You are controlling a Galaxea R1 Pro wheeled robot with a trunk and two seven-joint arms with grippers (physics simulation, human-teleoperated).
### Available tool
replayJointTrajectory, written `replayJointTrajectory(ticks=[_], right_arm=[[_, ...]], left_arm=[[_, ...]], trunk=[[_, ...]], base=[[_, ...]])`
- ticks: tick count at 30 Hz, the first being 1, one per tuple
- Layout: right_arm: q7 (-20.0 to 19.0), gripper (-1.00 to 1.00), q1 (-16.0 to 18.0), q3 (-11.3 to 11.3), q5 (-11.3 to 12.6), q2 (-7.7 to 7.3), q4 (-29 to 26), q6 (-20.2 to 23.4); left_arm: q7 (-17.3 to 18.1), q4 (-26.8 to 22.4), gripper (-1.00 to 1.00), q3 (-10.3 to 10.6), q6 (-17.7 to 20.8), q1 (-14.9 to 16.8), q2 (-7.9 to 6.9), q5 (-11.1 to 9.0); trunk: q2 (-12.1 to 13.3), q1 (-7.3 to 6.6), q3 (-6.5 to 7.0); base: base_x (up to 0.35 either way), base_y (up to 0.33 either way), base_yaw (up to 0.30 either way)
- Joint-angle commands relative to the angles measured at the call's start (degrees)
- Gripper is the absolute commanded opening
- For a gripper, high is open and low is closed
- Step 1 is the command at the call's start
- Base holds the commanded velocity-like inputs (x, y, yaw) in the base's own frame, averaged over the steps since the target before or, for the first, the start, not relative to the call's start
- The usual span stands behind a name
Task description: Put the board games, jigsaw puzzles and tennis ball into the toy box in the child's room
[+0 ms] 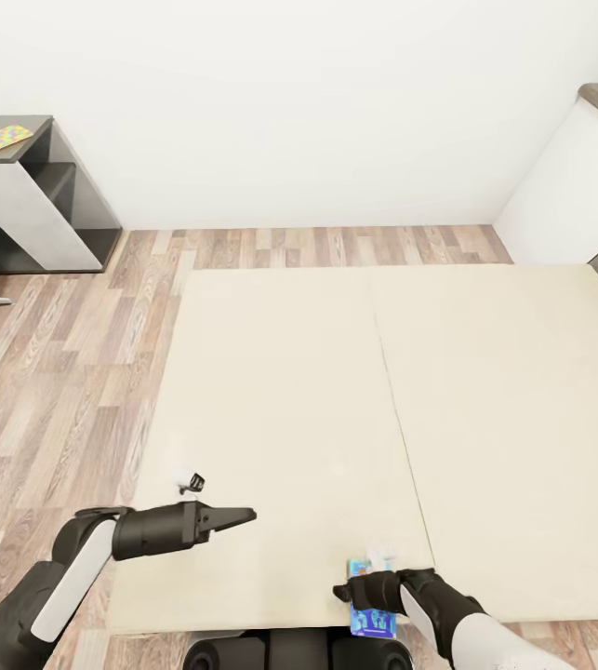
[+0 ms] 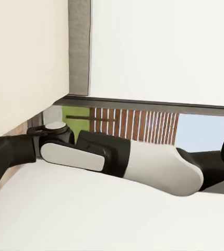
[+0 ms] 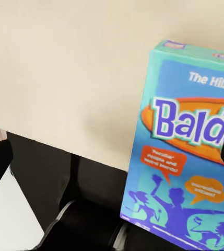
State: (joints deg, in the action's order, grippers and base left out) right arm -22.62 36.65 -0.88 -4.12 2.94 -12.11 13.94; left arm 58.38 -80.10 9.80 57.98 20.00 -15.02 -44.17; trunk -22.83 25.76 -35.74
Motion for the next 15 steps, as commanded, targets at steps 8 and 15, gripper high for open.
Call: replayJointTrajectory(ticks=[8, 15], right_arm=[[1.0, 1.0, 0.8, 2.0, -0.7, 0.23, 0.6, 0.1], [0.1, 1.0, 0.9, 2.7, 1.2, -0.39, 0.4, 0.0]], left_arm=[[0.1, 0.4, 1.0, 0.4, 0.0, 0.0, 0.5, 1.2], [0.1, 0.5, 1.0, 0.4, -0.1, 0.0, 0.39, 1.3]], trunk=[[-0.1, 0.03, -0.07], [-0.1, 0.03, -0.07]], base=[[0.0, 0.0, 0.0], [0.0, 0.0, 0.0]])
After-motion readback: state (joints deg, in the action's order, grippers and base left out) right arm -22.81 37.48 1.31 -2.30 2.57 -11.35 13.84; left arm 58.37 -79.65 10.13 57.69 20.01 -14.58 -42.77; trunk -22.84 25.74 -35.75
